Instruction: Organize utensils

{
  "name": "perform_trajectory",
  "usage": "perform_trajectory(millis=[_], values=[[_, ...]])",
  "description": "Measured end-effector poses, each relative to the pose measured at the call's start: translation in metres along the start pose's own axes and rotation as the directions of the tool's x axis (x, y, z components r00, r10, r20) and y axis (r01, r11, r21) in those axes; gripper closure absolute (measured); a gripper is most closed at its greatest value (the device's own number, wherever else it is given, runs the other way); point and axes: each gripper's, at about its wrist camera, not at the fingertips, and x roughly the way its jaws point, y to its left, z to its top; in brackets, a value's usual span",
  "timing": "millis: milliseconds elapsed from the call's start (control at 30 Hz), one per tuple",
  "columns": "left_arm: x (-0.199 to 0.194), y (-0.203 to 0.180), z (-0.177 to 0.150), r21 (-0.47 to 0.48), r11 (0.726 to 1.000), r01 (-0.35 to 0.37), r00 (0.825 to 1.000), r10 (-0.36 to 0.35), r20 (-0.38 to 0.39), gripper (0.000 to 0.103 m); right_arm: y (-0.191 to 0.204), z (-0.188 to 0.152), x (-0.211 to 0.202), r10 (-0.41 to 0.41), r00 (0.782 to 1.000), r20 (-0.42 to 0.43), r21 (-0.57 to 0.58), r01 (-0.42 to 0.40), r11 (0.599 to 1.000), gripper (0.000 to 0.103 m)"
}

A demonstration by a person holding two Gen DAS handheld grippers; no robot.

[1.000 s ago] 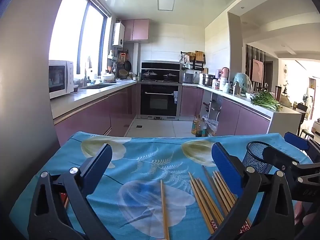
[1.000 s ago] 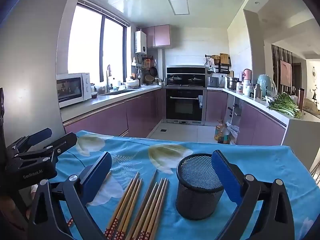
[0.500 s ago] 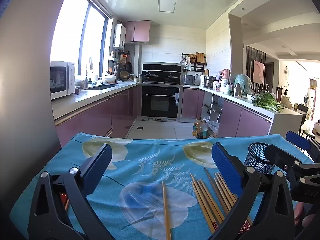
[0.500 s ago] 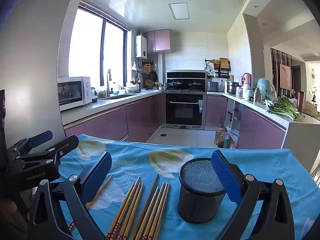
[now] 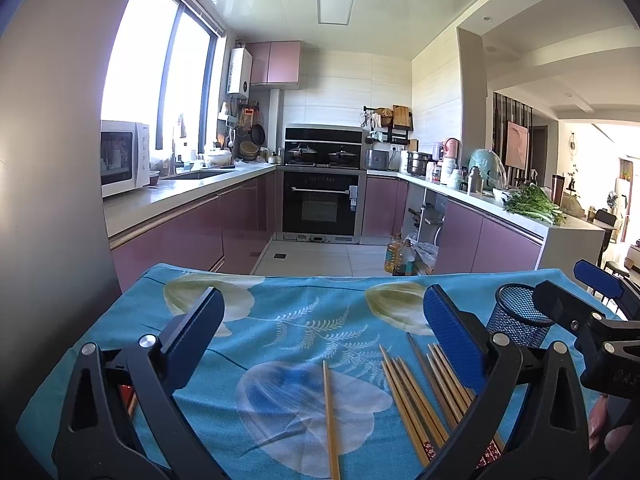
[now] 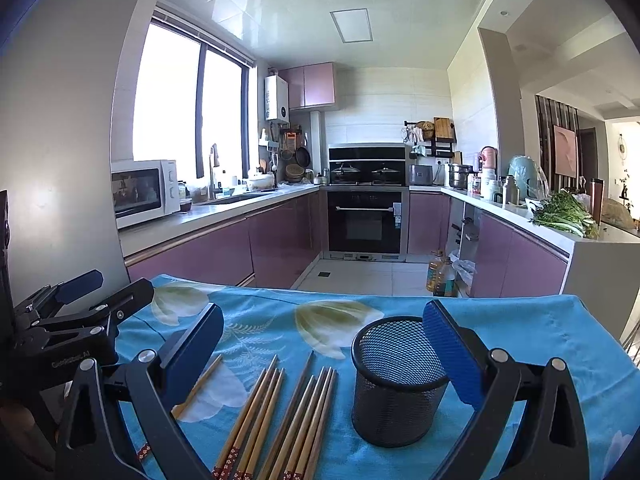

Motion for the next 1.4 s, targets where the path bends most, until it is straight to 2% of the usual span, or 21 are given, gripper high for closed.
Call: perform_trajectory(millis=[1400], values=[[-0.0014,-0.0029,0.0007,-0.003,1.0,0.0,1.0,0.0,0.01,0.005,-0.0009,-0.0028,-0.0016,0.0,1.0,0.001,0.007,0.0,1.0,0.006]])
